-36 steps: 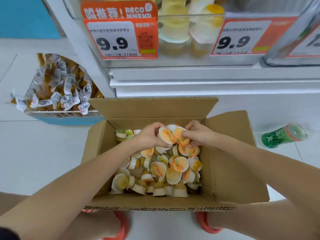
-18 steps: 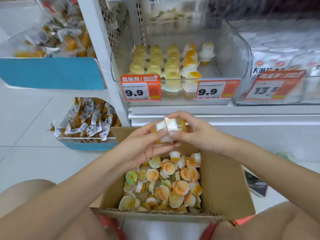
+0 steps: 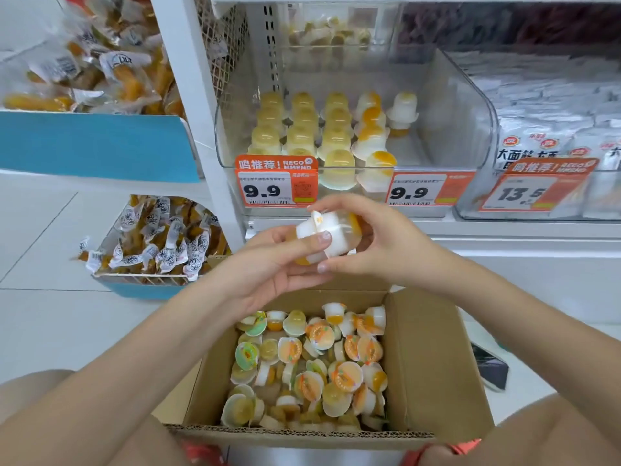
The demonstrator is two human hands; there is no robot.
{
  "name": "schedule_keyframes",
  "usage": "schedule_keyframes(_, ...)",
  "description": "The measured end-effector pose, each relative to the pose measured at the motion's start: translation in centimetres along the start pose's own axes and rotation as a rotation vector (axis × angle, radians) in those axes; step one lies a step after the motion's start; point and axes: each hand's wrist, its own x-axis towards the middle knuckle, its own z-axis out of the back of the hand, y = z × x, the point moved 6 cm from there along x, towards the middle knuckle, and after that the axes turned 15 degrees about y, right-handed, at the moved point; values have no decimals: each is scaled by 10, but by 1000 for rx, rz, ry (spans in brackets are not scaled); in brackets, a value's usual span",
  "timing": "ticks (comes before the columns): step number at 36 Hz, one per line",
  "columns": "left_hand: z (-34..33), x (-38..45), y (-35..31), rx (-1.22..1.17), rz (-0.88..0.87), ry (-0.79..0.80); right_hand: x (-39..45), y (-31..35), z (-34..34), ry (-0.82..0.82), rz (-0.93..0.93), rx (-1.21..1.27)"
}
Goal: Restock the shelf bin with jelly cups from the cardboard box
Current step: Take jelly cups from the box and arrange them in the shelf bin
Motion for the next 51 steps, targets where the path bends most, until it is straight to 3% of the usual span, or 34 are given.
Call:
schedule_keyframes(5, 4, 3, -18, 76, 13, 45, 2, 8, 24, -115, 2, -21)
schedule_keyframes(10, 19, 1, -29, 276, 39, -159, -9, 16, 92, -432, -17, -105)
schedule_keyframes(13, 27, 3, -33, 519, 47, -309, -1, 13, 143, -536, -161, -294)
schedule_keyframes(16, 32, 6, -38, 749, 30, -415, 28, -13, 183, -396, -409, -476)
schedule_keyframes(20, 36, 14, -36, 762, 36, -392, 62, -56, 189, -76, -660, -662)
schedule_keyframes(23, 42, 21, -34, 718, 53, -384, 81, -71, 181, 77, -685, -712)
schedule_keyframes(27, 46, 24, -34, 739, 50, -376, 92, -81, 180, 156, -735, -780)
schedule_keyframes(34, 48, 27, -33, 743, 49, -346, 97, -94, 177, 164, -767, -831)
schedule_keyframes(51, 46, 28, -26, 703, 51, -328, 97, -110, 185, 12, -773, -790)
